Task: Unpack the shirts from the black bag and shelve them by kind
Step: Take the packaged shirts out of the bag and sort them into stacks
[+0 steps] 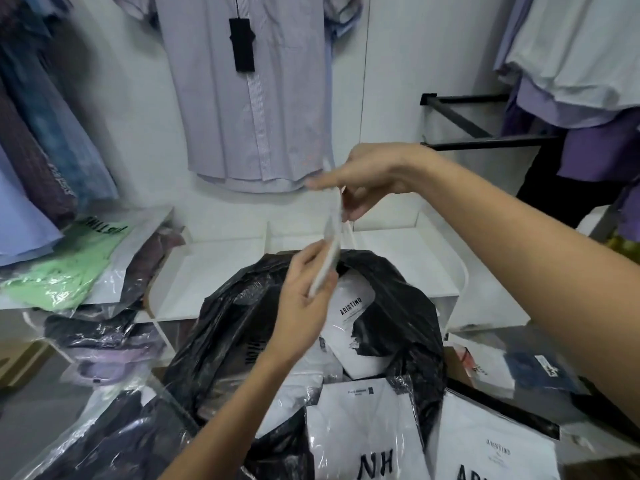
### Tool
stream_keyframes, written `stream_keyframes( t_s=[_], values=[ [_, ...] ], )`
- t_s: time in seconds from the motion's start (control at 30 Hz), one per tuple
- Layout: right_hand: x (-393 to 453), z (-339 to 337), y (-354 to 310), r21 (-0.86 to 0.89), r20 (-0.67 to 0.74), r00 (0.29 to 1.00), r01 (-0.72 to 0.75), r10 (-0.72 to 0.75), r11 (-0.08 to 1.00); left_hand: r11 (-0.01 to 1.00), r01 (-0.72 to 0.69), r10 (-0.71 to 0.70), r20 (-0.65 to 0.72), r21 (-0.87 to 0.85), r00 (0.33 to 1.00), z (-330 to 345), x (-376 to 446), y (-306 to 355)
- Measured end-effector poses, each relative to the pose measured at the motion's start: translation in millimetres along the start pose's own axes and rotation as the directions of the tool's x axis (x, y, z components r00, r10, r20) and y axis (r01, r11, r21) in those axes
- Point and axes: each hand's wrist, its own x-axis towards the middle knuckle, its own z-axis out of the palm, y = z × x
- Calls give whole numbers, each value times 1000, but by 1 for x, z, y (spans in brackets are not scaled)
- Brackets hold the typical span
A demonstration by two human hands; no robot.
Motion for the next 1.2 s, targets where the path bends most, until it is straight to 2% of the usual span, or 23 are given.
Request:
stream_keyframes(
  t_s=[0.1,0.17,0.23,0.33,0.4,0.43,0.57,0.67,0.77,0.87,0.97,1.1,1.2],
  values=[
    [9,0,-1,-222,-116,993,10,-37,975,998,-14,-3,252,65,968,10,-9,1],
    [10,-2,2,-327,-114,992,20,-61,945,994,20,-53,311,108,949,9,-10,-3],
    [9,-3,5,-412,-79,992,54,-94,909,993,86,-99,203,75,974,5,-6,-5],
    [6,-6,11,-508,-77,982,112,-174,854,977,208,-201,-113,57,973,-6,6,-5],
    [6,-12,14,-506,-90,972,144,-218,850,952,296,-272,-227,77,935,-16,16,-12],
    [6,-15,17,-474,-87,970,161,-228,866,950,308,-289,-223,53,931,-23,21,-18],
    [1,-24,32,-301,-108,961,211,-253,930,937,297,-297,26,-182,954,-34,32,-29],
    [-4,-26,47,-282,-206,937,221,-284,934,920,313,-305,70,-237,950,-26,30,-30],
    [-16,-32,73,-298,-280,925,171,-258,939,886,339,-324,100,-317,941,-15,26,-32],
    [-42,-38,117,-148,-317,939,93,-136,985,857,386,-351,163,-342,922,1,20,-34],
    [-73,-30,174,168,-422,906,89,-10,982,808,453,-390,233,-377,891,29,8,-40],
    [-108,22,254,608,-489,832,108,263,787,731,596,-482,368,-332,795,84,-25,-51],
    [-134,71,305,744,-527,712,122,465,657,683,683,-534,460,-260,709,126,-60,-64]
  ],
)
